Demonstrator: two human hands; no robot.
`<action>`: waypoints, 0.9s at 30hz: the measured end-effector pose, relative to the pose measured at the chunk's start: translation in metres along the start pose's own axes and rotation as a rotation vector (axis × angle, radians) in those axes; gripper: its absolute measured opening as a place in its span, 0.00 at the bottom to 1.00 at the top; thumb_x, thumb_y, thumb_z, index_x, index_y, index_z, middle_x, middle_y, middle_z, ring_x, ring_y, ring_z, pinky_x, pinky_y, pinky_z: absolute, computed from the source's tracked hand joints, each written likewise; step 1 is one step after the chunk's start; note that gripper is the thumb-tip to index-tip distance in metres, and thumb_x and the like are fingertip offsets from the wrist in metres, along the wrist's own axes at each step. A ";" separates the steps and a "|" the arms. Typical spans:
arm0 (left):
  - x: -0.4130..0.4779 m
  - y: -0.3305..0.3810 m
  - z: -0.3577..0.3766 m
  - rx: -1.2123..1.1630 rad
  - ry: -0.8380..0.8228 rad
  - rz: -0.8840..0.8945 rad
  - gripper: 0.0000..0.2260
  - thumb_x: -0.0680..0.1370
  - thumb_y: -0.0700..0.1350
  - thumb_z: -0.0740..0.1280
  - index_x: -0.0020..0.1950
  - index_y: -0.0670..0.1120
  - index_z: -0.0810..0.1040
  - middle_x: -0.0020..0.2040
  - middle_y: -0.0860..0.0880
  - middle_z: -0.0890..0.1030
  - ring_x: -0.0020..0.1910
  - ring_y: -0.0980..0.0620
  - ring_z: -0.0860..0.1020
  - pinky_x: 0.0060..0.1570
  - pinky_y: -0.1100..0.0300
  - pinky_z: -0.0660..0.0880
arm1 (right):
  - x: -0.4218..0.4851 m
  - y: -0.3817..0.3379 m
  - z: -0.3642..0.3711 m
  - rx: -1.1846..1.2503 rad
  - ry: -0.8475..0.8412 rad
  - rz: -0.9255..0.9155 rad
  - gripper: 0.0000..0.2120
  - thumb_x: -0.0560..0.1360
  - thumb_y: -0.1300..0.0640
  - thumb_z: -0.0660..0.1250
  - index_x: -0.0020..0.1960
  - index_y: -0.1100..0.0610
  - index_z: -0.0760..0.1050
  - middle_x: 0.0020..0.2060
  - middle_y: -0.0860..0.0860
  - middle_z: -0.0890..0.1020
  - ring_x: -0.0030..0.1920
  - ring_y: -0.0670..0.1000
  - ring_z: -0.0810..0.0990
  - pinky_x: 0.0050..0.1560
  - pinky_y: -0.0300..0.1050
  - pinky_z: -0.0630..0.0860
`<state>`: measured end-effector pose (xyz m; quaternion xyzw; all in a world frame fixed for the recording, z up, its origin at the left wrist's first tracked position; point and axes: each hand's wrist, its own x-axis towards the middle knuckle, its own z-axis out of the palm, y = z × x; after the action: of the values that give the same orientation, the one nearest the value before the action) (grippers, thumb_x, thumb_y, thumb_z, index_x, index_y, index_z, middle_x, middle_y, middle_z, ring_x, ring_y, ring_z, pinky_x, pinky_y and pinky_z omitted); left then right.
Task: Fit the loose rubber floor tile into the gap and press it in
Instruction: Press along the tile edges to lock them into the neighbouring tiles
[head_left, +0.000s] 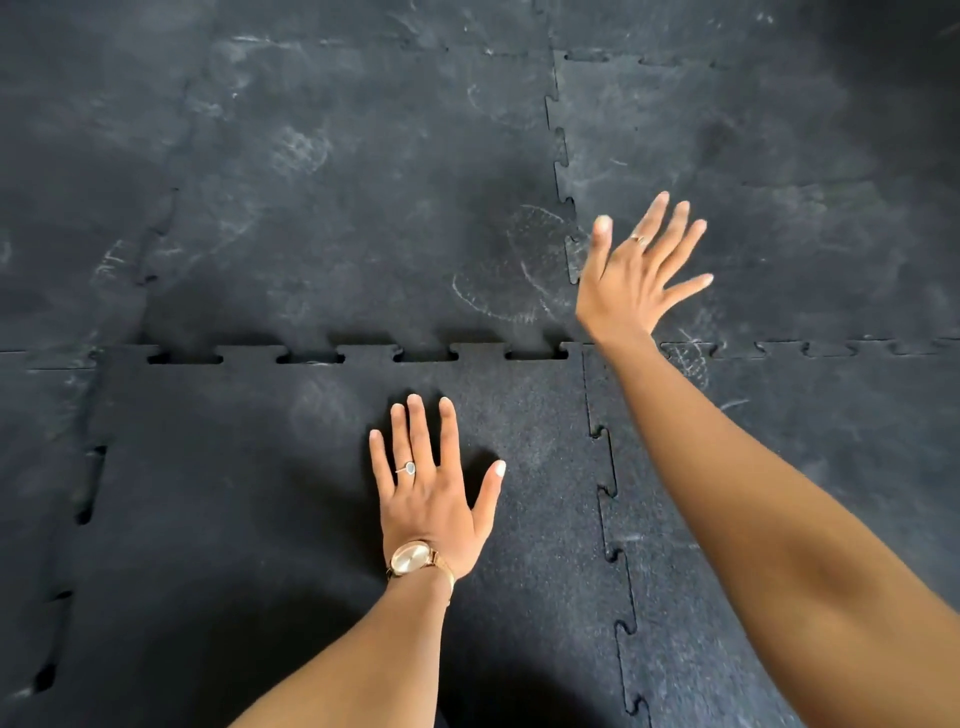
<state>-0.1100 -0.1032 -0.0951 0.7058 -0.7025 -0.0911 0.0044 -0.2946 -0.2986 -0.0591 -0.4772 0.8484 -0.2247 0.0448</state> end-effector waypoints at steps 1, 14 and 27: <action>0.000 -0.001 0.002 0.002 0.012 0.001 0.36 0.78 0.66 0.47 0.79 0.44 0.56 0.78 0.38 0.56 0.78 0.40 0.54 0.74 0.39 0.51 | -0.001 -0.004 0.001 -0.029 0.055 -0.020 0.36 0.78 0.35 0.39 0.79 0.55 0.45 0.79 0.54 0.49 0.78 0.57 0.42 0.69 0.70 0.35; 0.001 -0.001 0.003 0.012 0.013 0.004 0.35 0.78 0.66 0.48 0.79 0.44 0.57 0.78 0.38 0.57 0.78 0.40 0.55 0.74 0.39 0.51 | -0.020 0.008 0.028 -0.454 -0.208 -0.234 0.33 0.80 0.38 0.37 0.77 0.55 0.56 0.77 0.55 0.58 0.78 0.60 0.44 0.68 0.77 0.42; -0.001 -0.002 0.004 -0.017 0.026 0.007 0.35 0.78 0.65 0.51 0.78 0.44 0.59 0.78 0.38 0.57 0.78 0.40 0.54 0.74 0.38 0.52 | -0.064 -0.059 0.049 -0.178 -0.244 -0.542 0.34 0.79 0.38 0.38 0.79 0.55 0.46 0.79 0.54 0.49 0.78 0.58 0.39 0.74 0.67 0.38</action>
<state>-0.1081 -0.1017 -0.0991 0.7044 -0.7041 -0.0878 0.0199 -0.1991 -0.2884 -0.0868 -0.7117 0.6948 -0.0946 0.0427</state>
